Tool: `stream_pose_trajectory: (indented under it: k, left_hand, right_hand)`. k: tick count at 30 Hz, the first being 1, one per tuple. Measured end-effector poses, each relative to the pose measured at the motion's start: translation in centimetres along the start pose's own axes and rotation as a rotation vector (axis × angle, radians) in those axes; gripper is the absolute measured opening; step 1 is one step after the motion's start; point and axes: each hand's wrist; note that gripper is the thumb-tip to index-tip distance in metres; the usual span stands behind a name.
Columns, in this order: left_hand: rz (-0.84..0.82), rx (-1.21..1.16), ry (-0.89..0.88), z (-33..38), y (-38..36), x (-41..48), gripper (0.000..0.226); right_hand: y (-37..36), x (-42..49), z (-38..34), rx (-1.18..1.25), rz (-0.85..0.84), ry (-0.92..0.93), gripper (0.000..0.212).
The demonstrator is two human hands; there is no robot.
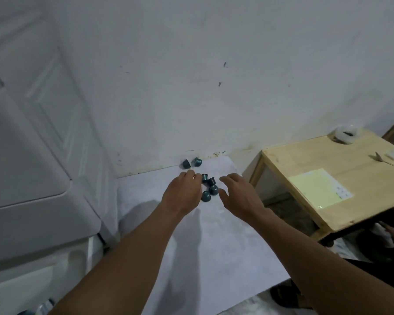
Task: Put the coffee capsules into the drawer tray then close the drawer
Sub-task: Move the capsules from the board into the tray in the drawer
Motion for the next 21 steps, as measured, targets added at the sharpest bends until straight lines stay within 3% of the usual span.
stream_pose_trajectory:
  k: [11, 21]
  left_hand:
    - [-0.127, -0.099, 0.313, -0.8, -5.7, 3.3, 0.028]
    - [-0.197, -0.160, 0.431, 2.8, -10.7, 5.9, 0.031]
  right_hand:
    - [-5.1, 7.0, 4.2, 0.054, -0.214, 0.163, 0.031]
    - [-7.7, 11.0, 8.8, 0.084, -0.383, 0.301, 0.028]
Point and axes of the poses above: each hand's wrist, its own x-axis towards the middle knuckle, its own y-axis out of the back of the hand, z = x × y, and after that the axes turned 3 degrees about -y, right-handed
